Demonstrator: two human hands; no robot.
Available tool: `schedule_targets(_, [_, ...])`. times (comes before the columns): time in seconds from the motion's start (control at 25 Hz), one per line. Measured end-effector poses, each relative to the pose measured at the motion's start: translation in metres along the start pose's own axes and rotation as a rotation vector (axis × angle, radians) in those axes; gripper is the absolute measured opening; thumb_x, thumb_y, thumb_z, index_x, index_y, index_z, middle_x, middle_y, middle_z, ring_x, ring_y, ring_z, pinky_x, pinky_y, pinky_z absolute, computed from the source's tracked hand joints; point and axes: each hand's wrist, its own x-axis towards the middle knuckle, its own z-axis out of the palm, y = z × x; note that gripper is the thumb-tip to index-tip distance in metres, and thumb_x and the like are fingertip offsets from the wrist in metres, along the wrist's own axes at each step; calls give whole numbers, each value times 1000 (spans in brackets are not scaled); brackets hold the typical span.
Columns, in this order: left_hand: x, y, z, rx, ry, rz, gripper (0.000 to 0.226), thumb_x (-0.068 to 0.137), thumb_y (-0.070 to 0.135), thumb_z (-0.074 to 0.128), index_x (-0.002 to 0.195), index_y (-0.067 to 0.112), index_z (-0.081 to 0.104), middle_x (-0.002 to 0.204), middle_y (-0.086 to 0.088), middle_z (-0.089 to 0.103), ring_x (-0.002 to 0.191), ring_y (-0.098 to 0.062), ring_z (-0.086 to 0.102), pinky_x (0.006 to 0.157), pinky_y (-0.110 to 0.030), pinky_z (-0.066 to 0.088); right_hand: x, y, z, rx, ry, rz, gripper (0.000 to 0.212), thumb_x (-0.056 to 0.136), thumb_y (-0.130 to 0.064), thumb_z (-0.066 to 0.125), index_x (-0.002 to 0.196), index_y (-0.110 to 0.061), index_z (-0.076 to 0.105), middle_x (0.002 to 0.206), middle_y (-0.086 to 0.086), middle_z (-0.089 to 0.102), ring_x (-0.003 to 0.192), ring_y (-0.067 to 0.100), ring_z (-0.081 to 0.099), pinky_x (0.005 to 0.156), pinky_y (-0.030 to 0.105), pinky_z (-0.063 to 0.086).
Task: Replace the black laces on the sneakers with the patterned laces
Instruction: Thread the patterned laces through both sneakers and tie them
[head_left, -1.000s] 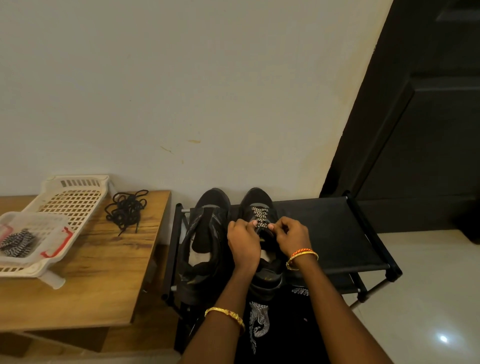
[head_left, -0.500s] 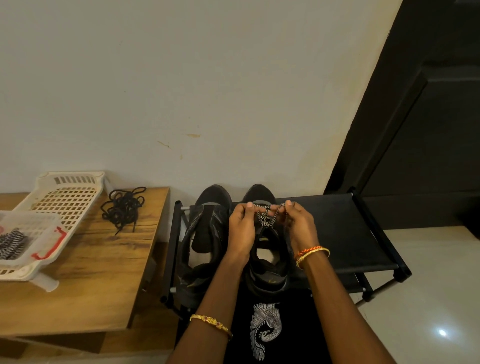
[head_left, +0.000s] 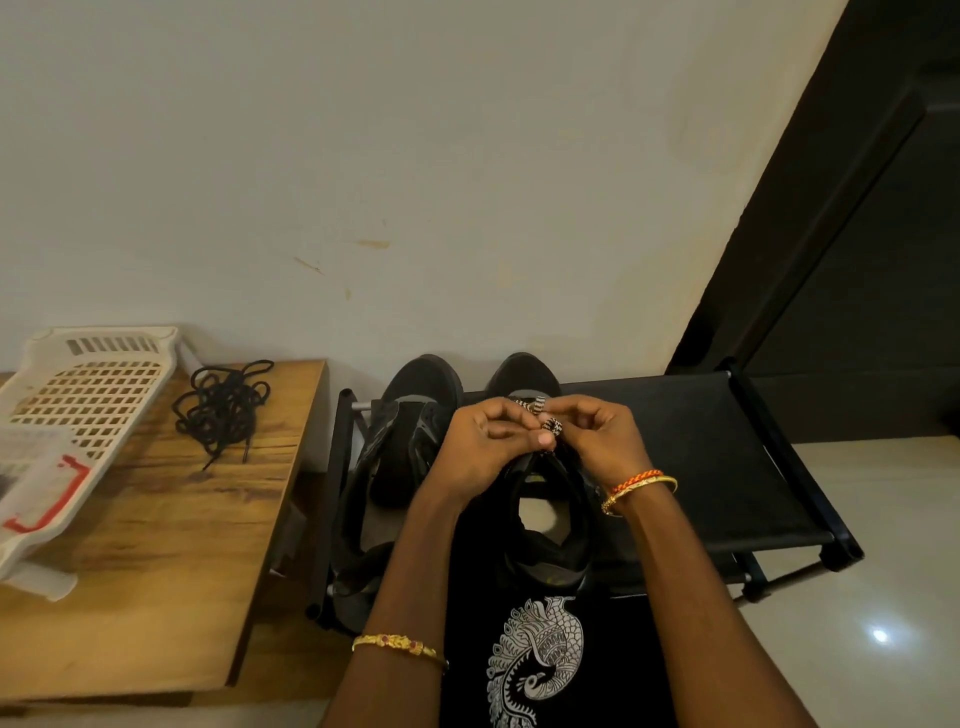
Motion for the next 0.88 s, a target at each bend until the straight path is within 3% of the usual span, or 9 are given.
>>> schedule_targets(0.12, [5,3,-3,38,-24,-10,13,75,-8,72,82,1,67,73,-1,74,73,-11,71,70,-16,54,4,1,-5,40,5,24,21,77,8,67,82,-10,59,62,-1,71,62,7,68,61,19,55])
schedule_targets(0.32, [11,9,-5,-4,27,-162,29,78,-1,72,94,7,50,71,-7,73,69,-13,72,64,-16,54,2,-2,-6,-34,-175,-94,21,83,12,59,87,-8,66,73,-3,73,72,9,70,68,18,54])
schedule_targets(0.4, [13,8,-9,92,-2,-165,30,79,6,74,105,9,59,81,-10,74,80,-17,72,75,-22,56,2,-2,-10,-49,-240,-120,21,84,13,57,94,-3,67,82,-3,73,79,9,70,72,17,54])
schedule_targets(0.48, [14,8,-11,125,-20,-138,25,79,9,74,104,10,70,92,-16,73,91,-23,70,88,-30,55,3,-3,-16,-74,-293,-123,27,85,13,56,104,-3,65,91,2,72,86,9,70,78,18,53])
schedule_targets(0.64, [17,9,-12,101,3,-165,19,80,9,72,99,6,73,83,-13,74,86,-17,70,86,-25,54,3,-3,-22,-60,-293,-95,22,84,8,59,100,-4,65,86,-2,73,84,8,70,76,18,53])
schedule_targets(0.76, [18,9,-12,105,5,-189,14,79,10,73,93,7,75,78,-9,74,83,-17,69,88,-29,54,5,-3,-22,-35,-305,-103,21,82,9,60,99,-3,65,90,3,72,86,10,70,77,19,54])
schedule_targets(0.88, [17,11,-12,133,-5,-178,12,78,12,74,89,9,76,83,-9,75,86,-18,69,92,-32,53,7,-1,-21,-41,-260,-93,15,84,3,61,94,-6,67,81,1,74,81,14,71,71,20,55])
